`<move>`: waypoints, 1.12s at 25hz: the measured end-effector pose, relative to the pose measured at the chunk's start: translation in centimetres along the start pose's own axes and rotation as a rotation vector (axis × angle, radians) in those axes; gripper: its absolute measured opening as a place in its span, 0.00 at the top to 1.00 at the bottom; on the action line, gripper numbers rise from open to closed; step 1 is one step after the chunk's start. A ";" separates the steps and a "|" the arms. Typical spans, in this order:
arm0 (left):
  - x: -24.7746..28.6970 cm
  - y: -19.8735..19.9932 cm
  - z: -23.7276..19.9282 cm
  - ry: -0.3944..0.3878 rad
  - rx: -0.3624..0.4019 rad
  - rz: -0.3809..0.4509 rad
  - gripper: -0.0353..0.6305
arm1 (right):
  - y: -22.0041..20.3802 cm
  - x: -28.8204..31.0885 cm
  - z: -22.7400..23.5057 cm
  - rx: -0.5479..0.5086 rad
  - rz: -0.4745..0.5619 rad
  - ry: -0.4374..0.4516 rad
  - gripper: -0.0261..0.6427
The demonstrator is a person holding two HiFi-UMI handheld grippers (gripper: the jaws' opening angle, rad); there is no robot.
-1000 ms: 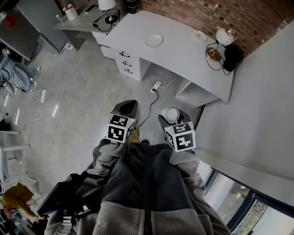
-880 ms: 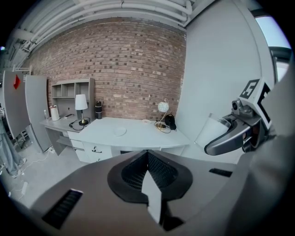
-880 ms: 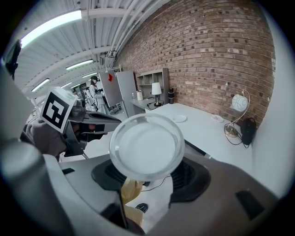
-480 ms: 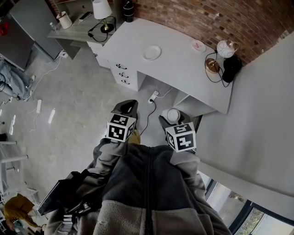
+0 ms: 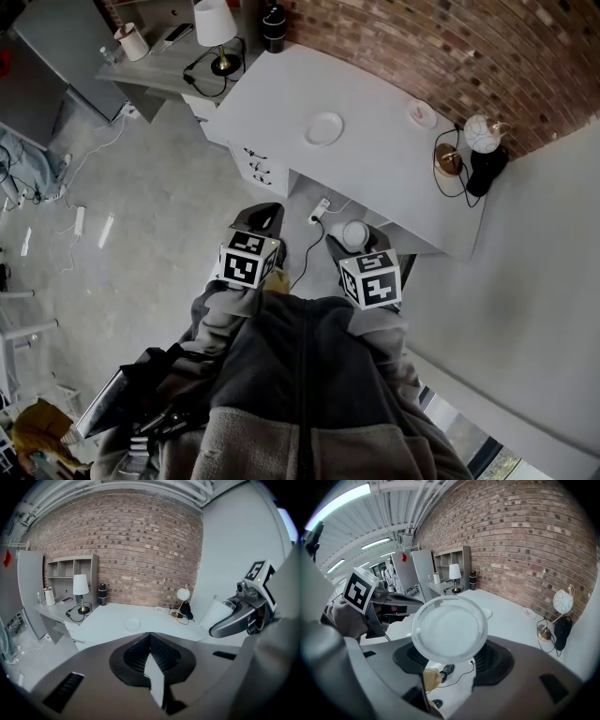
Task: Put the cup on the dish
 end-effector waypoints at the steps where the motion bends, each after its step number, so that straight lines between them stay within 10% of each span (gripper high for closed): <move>1: 0.6 0.7 -1.0 -0.006 -0.002 -0.004 0.94 | 1.0 0.8 0.3 0.001 -0.003 -0.003 0.58; 28: 10.3 6.5 -14.0 -0.080 -0.069 -0.114 0.94 | 11.6 13.2 4.2 0.031 -0.089 -0.008 0.58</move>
Point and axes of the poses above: the fingertips, and each gripper's own axes: x forward along the fingers, z to its right, y out of its top, the point moved 7 cm from there along -x, backward along the fingers, and after that the axes turned 11 degrees about -y, right-handed, at the moved point
